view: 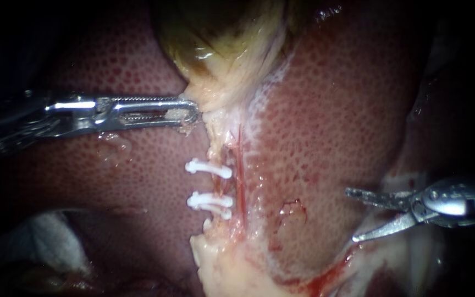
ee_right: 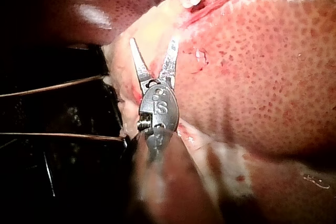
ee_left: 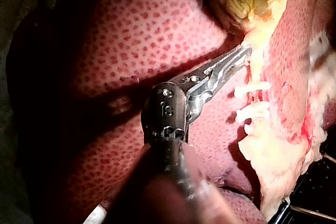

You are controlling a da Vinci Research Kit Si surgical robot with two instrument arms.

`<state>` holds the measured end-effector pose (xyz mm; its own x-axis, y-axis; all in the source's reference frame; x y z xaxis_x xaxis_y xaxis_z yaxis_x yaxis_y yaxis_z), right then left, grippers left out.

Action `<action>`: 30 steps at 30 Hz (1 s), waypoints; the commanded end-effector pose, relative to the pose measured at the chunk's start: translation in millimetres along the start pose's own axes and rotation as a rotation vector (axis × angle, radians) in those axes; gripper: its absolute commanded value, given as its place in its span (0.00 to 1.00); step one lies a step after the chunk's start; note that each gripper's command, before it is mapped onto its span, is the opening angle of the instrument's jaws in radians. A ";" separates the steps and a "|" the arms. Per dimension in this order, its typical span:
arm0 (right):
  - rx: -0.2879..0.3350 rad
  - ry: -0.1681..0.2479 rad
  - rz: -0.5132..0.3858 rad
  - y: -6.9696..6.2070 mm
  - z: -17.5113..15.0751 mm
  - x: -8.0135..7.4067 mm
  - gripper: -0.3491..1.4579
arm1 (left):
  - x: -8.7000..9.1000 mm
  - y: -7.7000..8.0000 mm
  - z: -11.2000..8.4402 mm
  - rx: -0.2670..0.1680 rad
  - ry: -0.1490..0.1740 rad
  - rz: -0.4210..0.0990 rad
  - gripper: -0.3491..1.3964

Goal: Go to the cutting position left tube

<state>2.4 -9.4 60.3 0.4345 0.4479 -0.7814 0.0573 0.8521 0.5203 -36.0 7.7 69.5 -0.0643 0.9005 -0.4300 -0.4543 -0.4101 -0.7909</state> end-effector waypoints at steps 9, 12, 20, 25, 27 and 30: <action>0.000 0.000 0.011 0.1 0.0 -0.1 0.98 | 1.9 -0.2 -2.9 0.002 0.000 -0.009 0.00; 0.000 0.000 0.011 0.1 0.0 -0.1 0.98 | 3.3 -0.1 -4.8 0.016 0.002 -0.018 0.00; -0.001 0.001 0.023 0.1 0.1 -0.2 0.98 | 6.3 0.6 -8.4 0.025 0.040 -0.022 0.00; -0.001 0.001 0.029 0.2 0.1 -0.2 0.98 | 6.8 1.1 -9.1 0.026 0.050 -0.021 0.00; -0.001 0.001 0.029 0.2 0.1 -0.2 0.98 | 6.9 1.2 -9.3 0.026 0.050 -0.015 0.00; -0.001 0.001 0.035 0.2 0.2 -0.2 0.98 | 6.8 1.2 -9.3 0.027 0.050 -0.015 0.00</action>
<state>2.5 -9.2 60.7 0.4348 0.4821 -0.7606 0.0377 0.8341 0.5503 -28.7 12.0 61.6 -0.0128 0.8983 -0.4391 -0.4783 -0.3912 -0.7863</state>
